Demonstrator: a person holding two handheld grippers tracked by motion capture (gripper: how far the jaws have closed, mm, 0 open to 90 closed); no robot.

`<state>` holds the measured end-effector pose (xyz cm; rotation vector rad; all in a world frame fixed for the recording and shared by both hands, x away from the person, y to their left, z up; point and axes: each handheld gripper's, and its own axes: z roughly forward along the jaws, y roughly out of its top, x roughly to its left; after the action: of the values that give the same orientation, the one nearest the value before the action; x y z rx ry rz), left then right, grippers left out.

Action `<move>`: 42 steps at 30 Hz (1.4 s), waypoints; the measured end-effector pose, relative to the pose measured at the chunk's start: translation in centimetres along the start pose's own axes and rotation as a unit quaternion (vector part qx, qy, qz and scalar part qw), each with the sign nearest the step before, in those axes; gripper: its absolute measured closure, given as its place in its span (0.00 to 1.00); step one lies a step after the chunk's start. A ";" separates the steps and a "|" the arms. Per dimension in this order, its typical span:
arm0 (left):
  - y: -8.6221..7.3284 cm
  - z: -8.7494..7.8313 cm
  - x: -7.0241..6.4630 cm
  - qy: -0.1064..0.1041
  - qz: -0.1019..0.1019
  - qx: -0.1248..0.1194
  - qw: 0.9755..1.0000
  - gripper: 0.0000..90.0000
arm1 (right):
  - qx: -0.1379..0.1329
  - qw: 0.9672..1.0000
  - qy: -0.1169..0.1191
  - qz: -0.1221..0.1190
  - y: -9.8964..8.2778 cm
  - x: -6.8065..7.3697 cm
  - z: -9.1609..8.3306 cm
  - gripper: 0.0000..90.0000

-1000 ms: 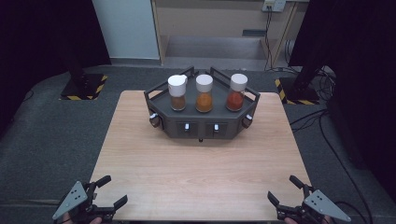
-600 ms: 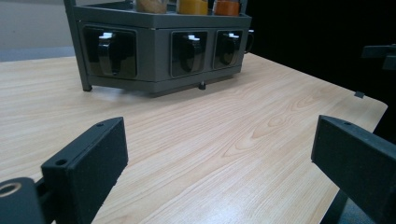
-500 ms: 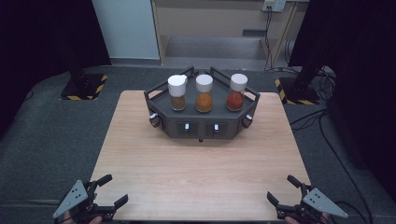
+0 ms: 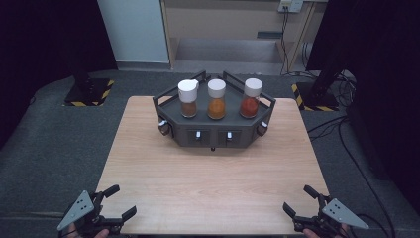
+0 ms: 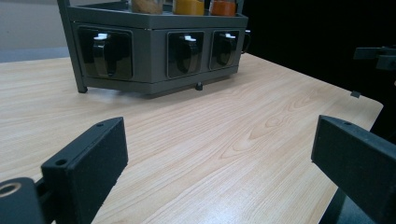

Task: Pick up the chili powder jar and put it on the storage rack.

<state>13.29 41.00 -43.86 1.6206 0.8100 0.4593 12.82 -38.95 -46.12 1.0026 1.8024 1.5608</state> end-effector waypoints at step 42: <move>-0.4 -0.9 0.2 0.013 -0.011 -0.020 1.000 0.03 | -0.025 0.999 -0.024 0.023 -0.6 0.1 -0.8 0.01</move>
<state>12.72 41.83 -44.04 1.5703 0.8330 0.4792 12.00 -39.33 -46.53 1.0557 1.7111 1.5877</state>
